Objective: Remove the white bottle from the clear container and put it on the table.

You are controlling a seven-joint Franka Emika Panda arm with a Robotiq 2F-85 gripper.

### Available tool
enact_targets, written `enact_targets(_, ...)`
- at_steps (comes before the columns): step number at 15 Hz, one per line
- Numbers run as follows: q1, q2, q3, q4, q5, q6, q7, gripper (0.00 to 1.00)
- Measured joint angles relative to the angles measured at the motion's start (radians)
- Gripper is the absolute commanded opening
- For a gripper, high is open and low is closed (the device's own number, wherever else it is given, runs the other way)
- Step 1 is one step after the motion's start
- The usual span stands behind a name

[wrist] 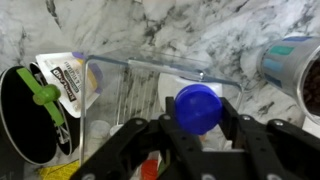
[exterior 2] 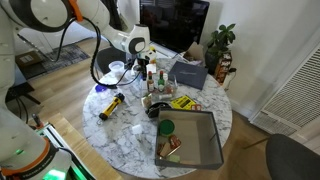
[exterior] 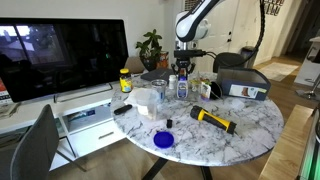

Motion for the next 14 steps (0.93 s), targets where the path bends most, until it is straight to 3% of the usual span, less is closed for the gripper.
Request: enact_targets(14, 0.013, -0.211, 0.015, 0.015, -0.061, -0.237, 0.03, 0.19)
